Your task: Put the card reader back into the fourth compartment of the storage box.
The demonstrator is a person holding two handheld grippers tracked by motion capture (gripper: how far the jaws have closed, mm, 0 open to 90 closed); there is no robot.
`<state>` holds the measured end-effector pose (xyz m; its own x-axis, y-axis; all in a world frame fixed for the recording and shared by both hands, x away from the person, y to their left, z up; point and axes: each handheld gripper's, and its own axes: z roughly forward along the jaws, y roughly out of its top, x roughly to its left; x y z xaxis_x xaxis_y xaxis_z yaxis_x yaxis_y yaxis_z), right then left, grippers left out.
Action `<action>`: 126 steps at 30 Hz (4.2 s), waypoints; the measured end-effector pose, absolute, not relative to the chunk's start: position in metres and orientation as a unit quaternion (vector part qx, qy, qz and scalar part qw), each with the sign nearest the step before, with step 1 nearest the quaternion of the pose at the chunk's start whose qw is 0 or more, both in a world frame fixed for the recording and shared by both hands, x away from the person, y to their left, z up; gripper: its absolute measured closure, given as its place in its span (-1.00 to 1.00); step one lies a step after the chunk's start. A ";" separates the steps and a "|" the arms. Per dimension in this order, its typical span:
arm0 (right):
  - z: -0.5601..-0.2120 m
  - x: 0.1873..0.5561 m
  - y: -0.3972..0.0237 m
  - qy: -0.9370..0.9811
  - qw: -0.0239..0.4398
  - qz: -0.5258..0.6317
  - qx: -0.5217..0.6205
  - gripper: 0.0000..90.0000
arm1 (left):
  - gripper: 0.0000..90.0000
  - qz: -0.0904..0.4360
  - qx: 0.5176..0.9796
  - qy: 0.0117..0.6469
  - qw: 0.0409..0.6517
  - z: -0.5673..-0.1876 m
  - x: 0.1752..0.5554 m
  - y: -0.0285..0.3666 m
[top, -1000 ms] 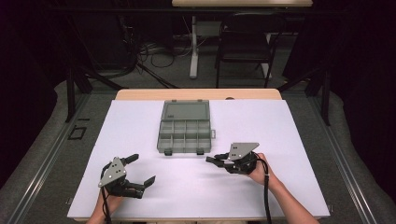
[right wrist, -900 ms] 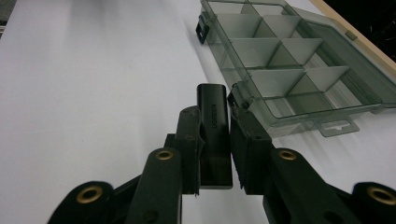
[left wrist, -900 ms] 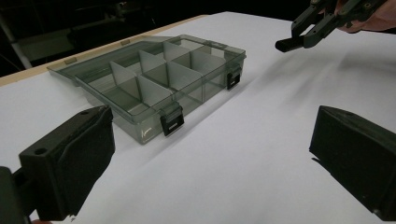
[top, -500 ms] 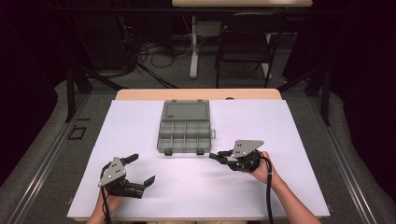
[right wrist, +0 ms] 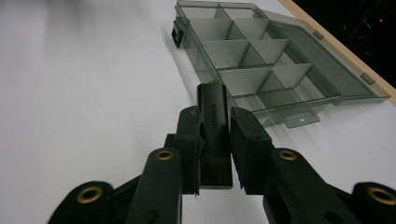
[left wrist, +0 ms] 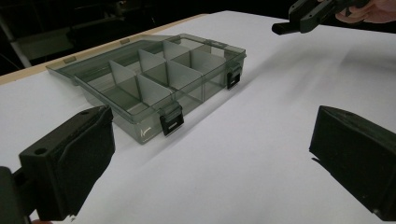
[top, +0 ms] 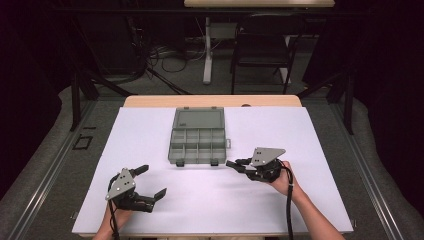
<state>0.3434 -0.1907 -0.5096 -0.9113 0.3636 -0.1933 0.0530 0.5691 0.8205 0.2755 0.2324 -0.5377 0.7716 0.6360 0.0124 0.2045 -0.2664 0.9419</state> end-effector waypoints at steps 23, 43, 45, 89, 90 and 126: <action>-0.500 0.349 -0.194 0.856 0.204 0.442 0.171 0.64 | -1.00 0.199 0.772 0.271 0.539 -0.537 0.276 0.233; -0.494 0.354 -0.194 0.848 0.215 0.439 0.207 0.64 | -1.00 0.200 0.773 0.272 0.538 -0.537 0.275 0.233; -0.492 0.355 -0.194 0.845 0.220 0.440 0.210 0.64 | -1.00 0.198 0.772 0.273 0.539 -0.537 0.275 0.233; -0.479 0.381 -0.178 0.833 0.228 0.429 0.266 0.64 | -1.00 0.197 0.773 0.279 0.534 -0.538 0.277 0.233; -0.479 0.383 -0.176 0.833 0.229 0.427 0.267 0.64 | -1.00 0.198 0.772 0.279 0.535 -0.538 0.277 0.233; -0.479 0.415 -0.149 0.839 0.218 0.386 0.315 0.64 | -1.00 0.195 0.775 0.277 0.533 -0.539 0.278 0.233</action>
